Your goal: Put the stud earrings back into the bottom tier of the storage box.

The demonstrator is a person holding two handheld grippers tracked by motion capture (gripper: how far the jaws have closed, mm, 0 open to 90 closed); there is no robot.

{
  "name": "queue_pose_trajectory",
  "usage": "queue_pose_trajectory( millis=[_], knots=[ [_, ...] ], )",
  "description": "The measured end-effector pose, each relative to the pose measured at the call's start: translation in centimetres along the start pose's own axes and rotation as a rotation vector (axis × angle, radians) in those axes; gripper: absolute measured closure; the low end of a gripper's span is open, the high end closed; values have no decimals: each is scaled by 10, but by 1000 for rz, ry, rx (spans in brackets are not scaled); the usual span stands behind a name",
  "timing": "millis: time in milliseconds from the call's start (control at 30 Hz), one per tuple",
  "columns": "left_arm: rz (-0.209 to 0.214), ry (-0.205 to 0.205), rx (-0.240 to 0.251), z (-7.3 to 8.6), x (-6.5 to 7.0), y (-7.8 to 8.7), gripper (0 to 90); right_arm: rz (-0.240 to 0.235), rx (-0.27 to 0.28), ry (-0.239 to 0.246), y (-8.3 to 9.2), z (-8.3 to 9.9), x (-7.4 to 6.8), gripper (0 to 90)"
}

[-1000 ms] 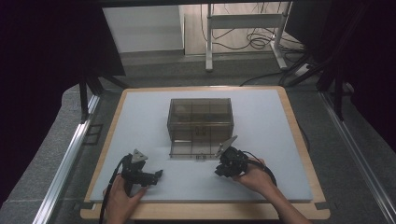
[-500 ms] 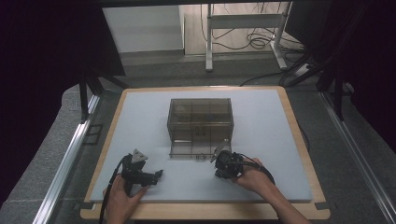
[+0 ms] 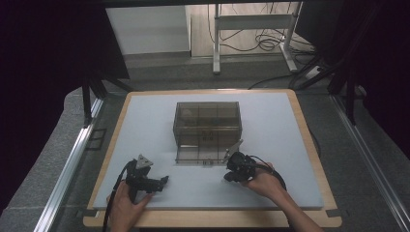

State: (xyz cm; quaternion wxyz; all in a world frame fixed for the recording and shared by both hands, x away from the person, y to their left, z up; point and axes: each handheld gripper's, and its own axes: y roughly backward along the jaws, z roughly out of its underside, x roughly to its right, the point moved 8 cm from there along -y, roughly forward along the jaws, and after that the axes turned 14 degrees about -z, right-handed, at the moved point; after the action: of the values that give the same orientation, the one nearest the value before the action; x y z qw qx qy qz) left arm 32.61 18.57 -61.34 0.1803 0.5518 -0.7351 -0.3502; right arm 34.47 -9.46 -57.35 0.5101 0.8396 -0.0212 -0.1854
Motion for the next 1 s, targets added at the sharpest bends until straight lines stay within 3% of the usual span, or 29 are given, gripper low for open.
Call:
queue_pose_trajectory(
  millis=[167,333,467,633,767,867,1000],
  knots=[
    [0,0,0,0,0,0,0,-19,20,11,1,-3,-2,874],
    [0,0,0,0,0,0,0,-33,9,13,-7,-5,-4,791],
    [-1,3,1,0,0,0,0,-12,-12,36,-11,-6,-5,788],
    [0,0,0,0,0,0,0,28,-35,68,-14,-6,-9,862],
    [0,0,0,0,0,0,0,15,-28,56,-14,-6,-8,878],
    [0,-1,0,0,0,0,0,-30,14,7,-12,-4,-6,878],
    [-1,-1,0,0,0,0,0,-49,27,-2,-11,-4,-4,877]
  ],
)
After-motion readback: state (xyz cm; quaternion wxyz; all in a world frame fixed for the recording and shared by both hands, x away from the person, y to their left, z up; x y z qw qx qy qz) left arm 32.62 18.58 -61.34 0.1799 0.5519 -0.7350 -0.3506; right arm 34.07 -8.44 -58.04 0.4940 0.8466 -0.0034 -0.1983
